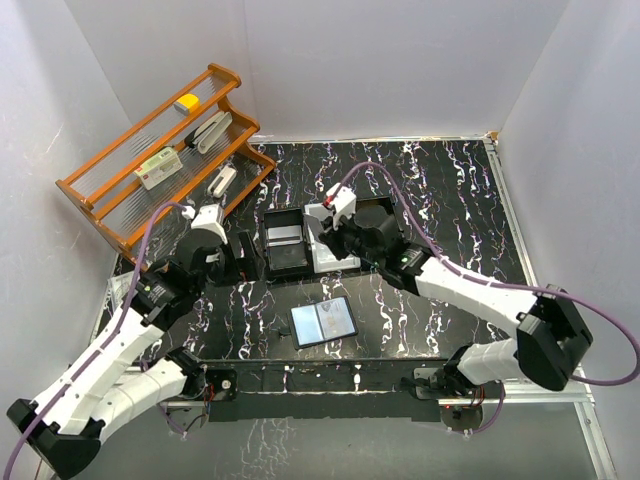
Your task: Take the credit cards out of the card holder
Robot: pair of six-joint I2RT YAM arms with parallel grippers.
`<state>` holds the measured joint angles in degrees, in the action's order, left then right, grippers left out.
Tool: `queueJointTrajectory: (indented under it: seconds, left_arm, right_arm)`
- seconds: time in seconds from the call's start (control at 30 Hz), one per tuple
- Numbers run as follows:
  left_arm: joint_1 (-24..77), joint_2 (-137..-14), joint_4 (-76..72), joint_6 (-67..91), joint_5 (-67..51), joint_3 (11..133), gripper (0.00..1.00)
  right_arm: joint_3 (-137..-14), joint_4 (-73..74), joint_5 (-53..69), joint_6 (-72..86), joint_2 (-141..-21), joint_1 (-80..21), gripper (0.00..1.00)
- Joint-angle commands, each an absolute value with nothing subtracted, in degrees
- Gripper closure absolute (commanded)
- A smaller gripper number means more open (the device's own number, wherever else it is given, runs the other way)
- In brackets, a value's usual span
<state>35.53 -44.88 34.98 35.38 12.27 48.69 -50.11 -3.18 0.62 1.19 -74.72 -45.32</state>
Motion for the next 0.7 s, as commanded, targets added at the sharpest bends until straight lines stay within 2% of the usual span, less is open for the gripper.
queueJointTrajectory:
  seconds: [0.0,0.3,0.53,0.67]
  left_arm:
    - [33.78,-45.75,39.07,27.9,16.65,50.55,0.01]
    - [19.06,-49.0,29.22,20.93,7.31,45.0,0.01]
    - [18.02,-48.65,26.84,21.35,6.64,43.0,0.01]
    - [18.02,-47.94,27.68,21.97,10.46,42.82,0.01]
  right_arm:
    - [-55.78,-3.86,3.89,-4.54,-78.57,-45.62,1.0]
    - [-65.51,0.18,2.68,-14.19,-91.24,-49.05,1.0]
    - [-73.7,2.95,-4.28,-19.09,-102.1,-50.3,1.0]
    - [-76.42,2.76,-8.49,-21.54,-106.37,-50.31,1.0]
